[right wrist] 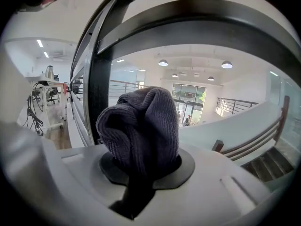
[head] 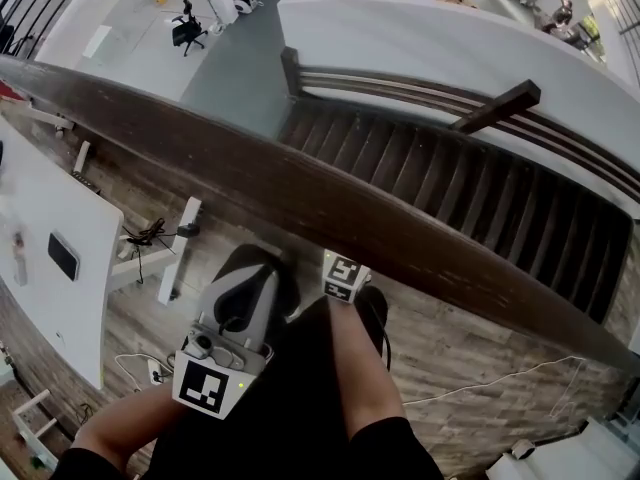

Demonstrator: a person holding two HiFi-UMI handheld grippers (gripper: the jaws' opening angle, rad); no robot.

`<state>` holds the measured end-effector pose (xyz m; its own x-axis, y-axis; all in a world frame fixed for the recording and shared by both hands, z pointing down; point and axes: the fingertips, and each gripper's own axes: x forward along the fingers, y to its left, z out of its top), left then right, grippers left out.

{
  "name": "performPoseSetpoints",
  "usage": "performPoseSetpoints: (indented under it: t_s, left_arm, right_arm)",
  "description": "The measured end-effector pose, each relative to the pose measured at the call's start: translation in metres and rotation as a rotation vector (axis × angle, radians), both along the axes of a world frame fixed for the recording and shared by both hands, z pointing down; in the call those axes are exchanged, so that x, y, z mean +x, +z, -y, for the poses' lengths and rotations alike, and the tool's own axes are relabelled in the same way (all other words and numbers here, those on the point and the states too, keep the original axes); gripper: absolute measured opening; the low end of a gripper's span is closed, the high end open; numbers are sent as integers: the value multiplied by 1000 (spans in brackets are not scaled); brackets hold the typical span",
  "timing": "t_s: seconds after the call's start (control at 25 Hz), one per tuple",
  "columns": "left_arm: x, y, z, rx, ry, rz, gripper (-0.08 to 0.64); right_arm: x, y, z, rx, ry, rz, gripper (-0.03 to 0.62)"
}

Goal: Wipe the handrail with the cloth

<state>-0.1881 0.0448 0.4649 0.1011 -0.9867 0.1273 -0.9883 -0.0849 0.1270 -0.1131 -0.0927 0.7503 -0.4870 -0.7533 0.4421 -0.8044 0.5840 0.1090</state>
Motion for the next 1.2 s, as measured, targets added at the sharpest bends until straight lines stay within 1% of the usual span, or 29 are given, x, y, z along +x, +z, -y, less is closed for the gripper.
performPoseSetpoints:
  t_s: [0.16,0.32,0.48,0.68,0.8,1.04,1.2]
  left_arm:
    - [7,-3,0,3,22,6,0]
    - [7,-7,0,6,4,6,0]
    - [15,-8,-3,-2,13,45,0]
    - [26,-14,-3,-8,22,11,0]
    - [33,-18,0,-2,34,-2,0]
    - [44,-18,7,1,48,3,0]
    - [50,-18,6,-11,44,-2,0]
  right_arm:
    - [10,1,1,-12,12,12,67]
    - [17,3,1,-13,3,14,67]
    - [33,4,5,-27,15,16,67]
    - [56,2,10,-44,47,13,67]
    - [63,1,11,-46,45,11,67]
    - [68,-2,11,-25,31,19,67]
    - [84,0,14,-27,61,21,67]
